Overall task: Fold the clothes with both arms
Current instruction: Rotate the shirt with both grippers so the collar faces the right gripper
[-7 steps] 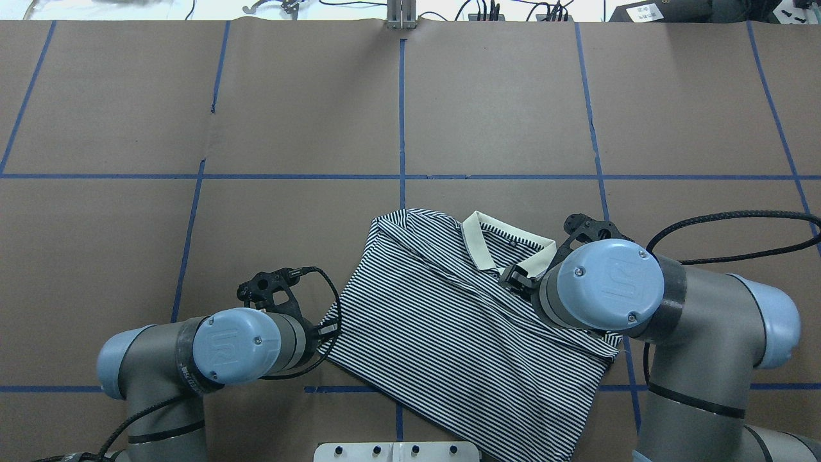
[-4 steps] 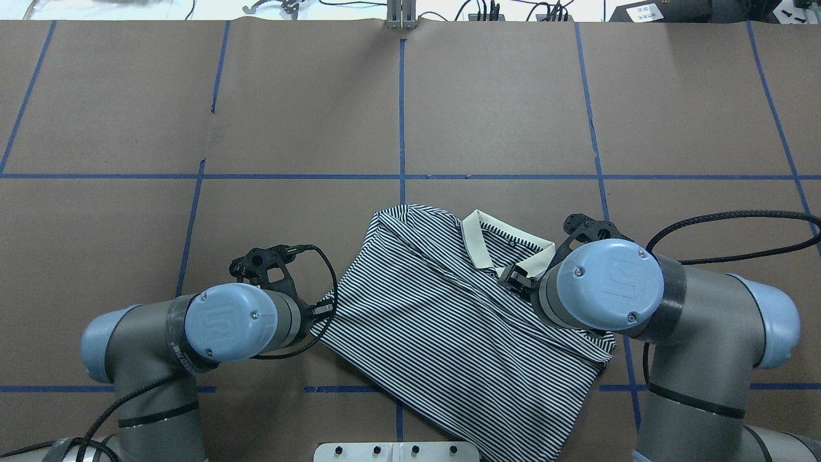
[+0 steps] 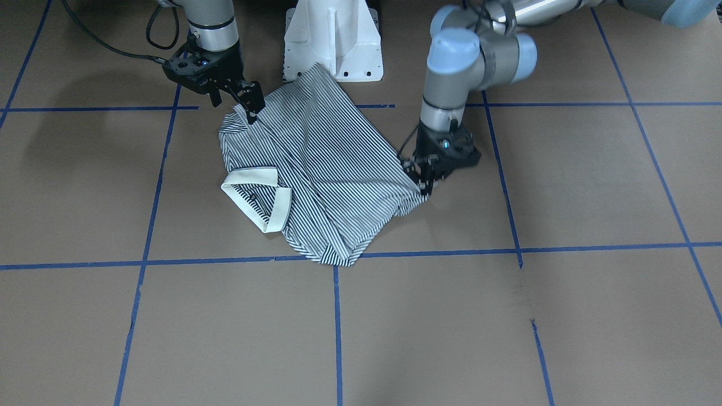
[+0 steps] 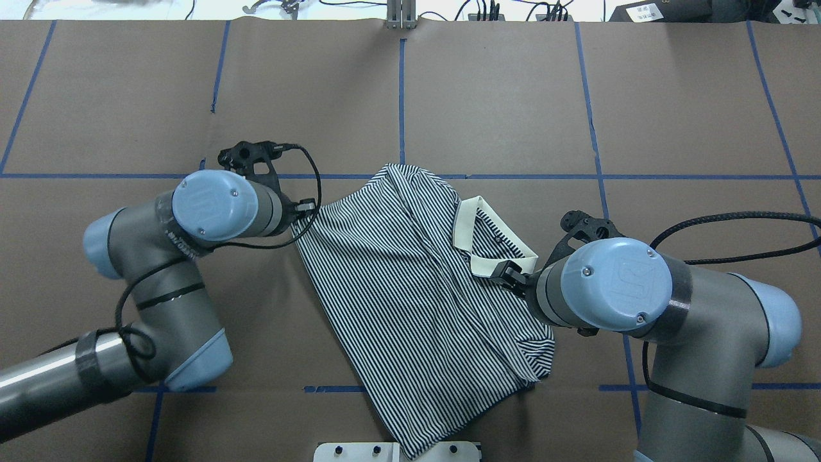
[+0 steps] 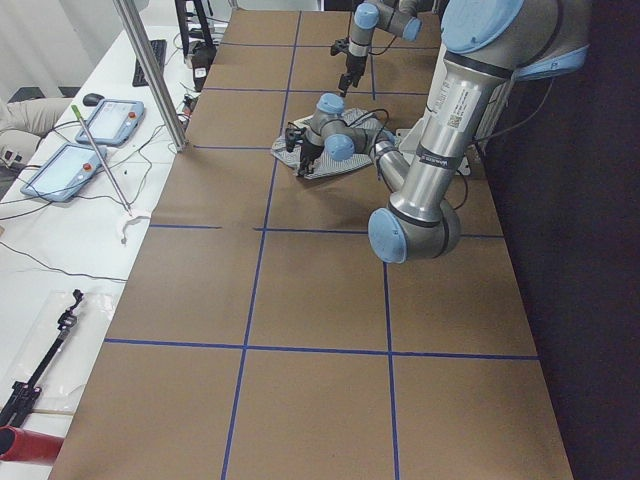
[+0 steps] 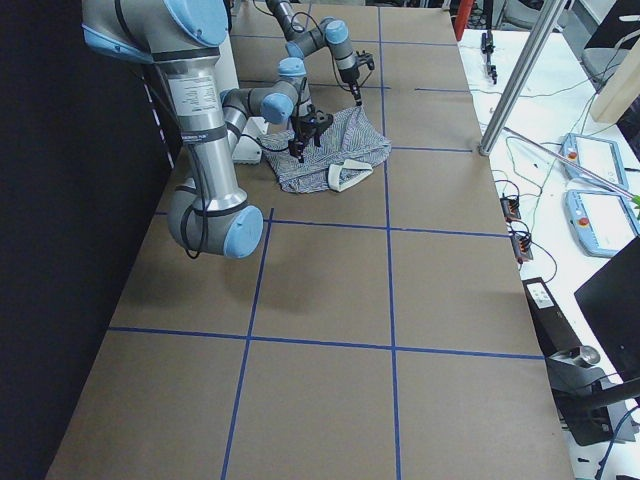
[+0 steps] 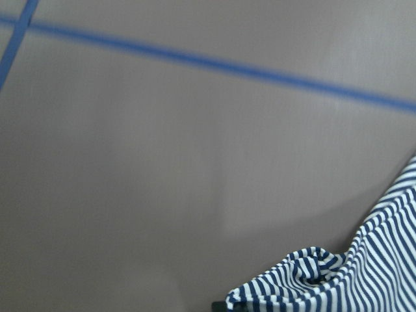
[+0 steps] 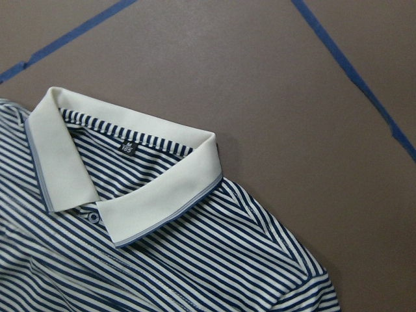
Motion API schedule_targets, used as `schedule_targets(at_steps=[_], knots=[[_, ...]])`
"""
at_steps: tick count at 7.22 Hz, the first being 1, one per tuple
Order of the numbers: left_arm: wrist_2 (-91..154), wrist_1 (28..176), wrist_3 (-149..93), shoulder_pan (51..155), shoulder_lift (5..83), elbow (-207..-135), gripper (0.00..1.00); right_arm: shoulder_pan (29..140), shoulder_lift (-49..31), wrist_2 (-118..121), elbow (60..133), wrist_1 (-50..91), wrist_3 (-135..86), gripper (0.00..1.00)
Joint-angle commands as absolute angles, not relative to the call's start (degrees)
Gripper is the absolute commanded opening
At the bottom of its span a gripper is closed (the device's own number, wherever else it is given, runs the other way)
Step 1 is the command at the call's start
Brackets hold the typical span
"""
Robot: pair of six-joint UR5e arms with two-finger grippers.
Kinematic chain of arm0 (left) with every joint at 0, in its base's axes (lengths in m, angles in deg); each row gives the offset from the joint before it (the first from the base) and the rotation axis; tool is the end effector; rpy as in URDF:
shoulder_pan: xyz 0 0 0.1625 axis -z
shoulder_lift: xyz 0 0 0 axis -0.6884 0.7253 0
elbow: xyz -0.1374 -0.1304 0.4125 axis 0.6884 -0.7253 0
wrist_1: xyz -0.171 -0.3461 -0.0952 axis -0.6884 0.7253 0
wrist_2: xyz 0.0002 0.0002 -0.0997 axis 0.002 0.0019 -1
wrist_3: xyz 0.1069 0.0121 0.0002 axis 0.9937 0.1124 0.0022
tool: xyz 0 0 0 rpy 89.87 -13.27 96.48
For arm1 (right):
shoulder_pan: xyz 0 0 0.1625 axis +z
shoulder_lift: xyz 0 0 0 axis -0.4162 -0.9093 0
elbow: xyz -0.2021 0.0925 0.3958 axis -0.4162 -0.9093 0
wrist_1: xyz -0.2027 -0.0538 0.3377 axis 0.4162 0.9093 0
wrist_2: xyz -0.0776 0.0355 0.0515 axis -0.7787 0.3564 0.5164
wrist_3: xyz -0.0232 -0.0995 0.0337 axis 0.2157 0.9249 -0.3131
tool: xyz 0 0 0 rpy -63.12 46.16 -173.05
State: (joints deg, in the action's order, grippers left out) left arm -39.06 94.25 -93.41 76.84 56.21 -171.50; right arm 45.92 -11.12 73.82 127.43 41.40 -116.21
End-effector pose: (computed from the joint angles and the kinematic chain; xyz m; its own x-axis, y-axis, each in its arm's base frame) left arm 0.5119 -0.4917 0.3335 0.5984 -0.1907 -0.7781 0.4309 0.8954 0.1119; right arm -0.4384 -0.3036 0.3072 0.5407 0.5514 0.6353 -0.5012 0.8177 -0.2831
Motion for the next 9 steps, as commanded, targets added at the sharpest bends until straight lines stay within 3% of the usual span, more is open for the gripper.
schedule_targets(at_steps=[1,2,3,4,7,8,9], knots=[[-39.42,107.91,-92.02,82.87,69.96,-145.65,0.00,45.86,-12.27,73.74,127.37,36.30,-120.22,1.00],[-39.42,111.61,-89.75,84.97,72.45,-140.23,0.00,45.77,-11.92,73.57,127.37,36.20,-120.32,1.00],[-39.42,112.43,-87.56,85.77,72.30,-139.30,0.26,45.60,-11.40,72.87,127.02,36.20,-120.23,1.00],[-39.51,112.70,-86.84,85.87,69.52,-140.77,0.40,45.42,-10.52,71.73,125.97,36.20,-120.06,1.00],[-43.95,110.00,-88.40,84.73,52.32,-168.90,0.43,44.99,-4.63,70.40,118.25,35.07,-117.09,1.00],[-46.69,109.37,-89.72,84.55,48.70,-174.57,0.43,43.50,-3.49,70.49,115.45,34.80,-110.72,1.00],[-46.72,109.36,-91.73,83.86,47.88,-175.76,0.43,42.36,-0.35,70.40,111.94,35.05,-103.95,1.00]])
